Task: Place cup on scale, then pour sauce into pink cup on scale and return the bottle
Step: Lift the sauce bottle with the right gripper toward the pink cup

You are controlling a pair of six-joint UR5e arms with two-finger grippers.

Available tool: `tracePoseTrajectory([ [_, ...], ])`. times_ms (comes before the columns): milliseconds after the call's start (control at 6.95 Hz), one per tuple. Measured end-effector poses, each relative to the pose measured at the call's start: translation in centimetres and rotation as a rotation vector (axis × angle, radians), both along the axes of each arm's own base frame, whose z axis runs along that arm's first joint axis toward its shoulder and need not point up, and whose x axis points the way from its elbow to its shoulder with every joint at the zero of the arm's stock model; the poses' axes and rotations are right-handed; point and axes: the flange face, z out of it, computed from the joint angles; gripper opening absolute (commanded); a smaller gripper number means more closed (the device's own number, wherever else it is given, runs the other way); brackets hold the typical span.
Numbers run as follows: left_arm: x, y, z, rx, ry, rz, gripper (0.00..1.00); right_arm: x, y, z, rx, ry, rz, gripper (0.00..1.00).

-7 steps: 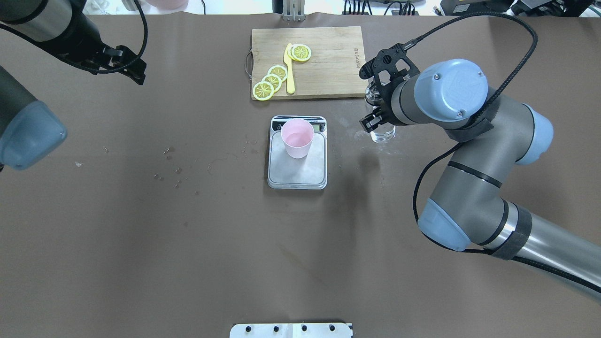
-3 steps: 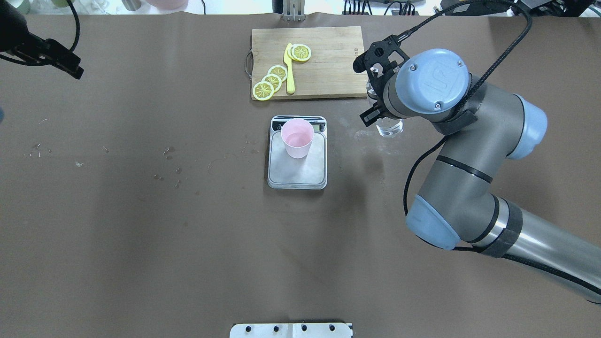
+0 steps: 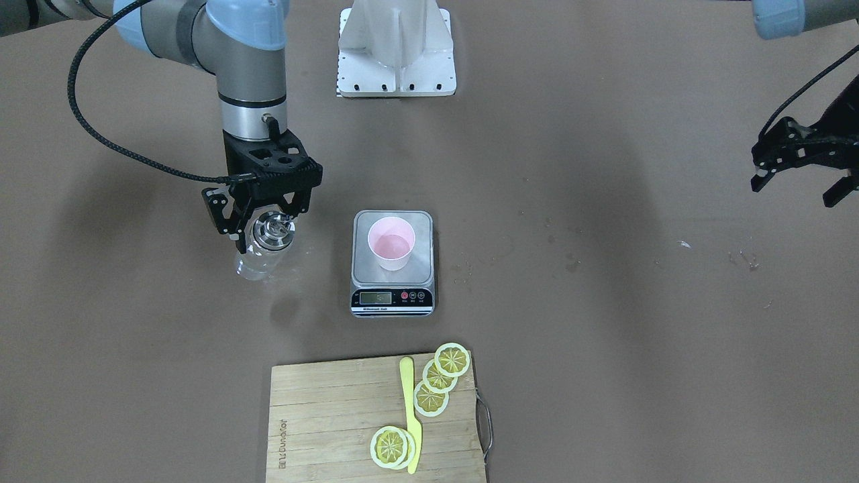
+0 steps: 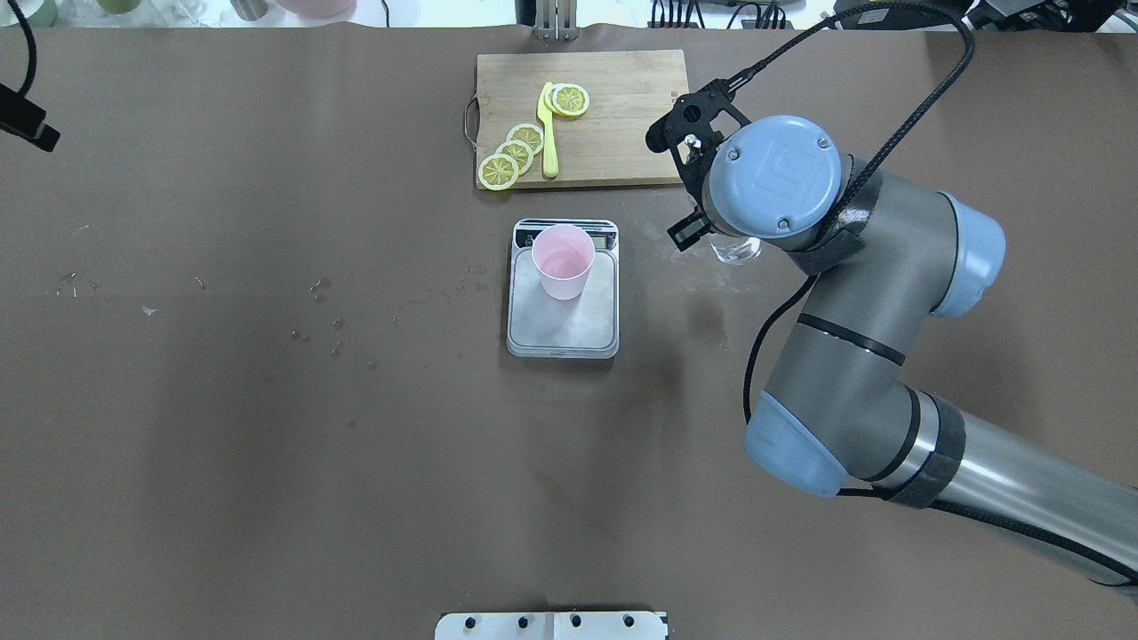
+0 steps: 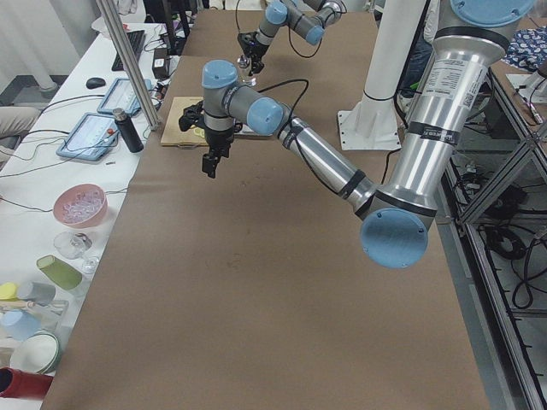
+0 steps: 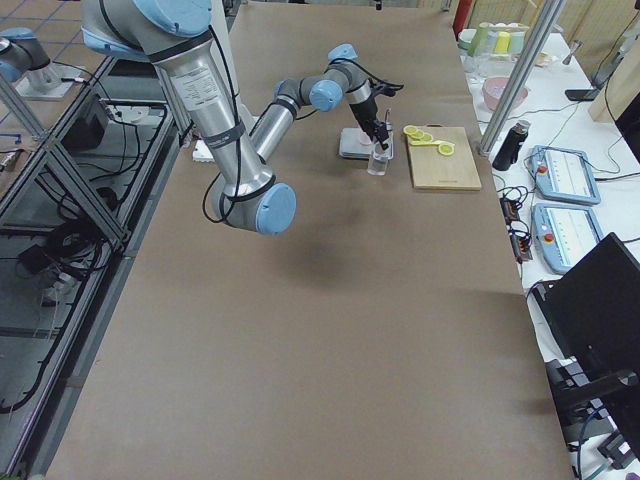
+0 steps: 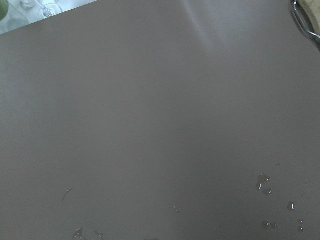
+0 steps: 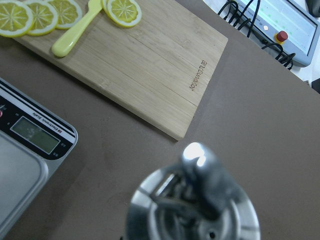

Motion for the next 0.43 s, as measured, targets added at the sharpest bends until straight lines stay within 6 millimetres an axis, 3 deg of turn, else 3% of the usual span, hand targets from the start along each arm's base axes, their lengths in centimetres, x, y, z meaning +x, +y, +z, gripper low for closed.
tracePoseTrajectory([
  [432,-3.5,1.1,6.5,-0.011,0.015,-0.019,0.97,-1.9,1.5,-0.4,0.012,0.066,-0.006,0.0],
])
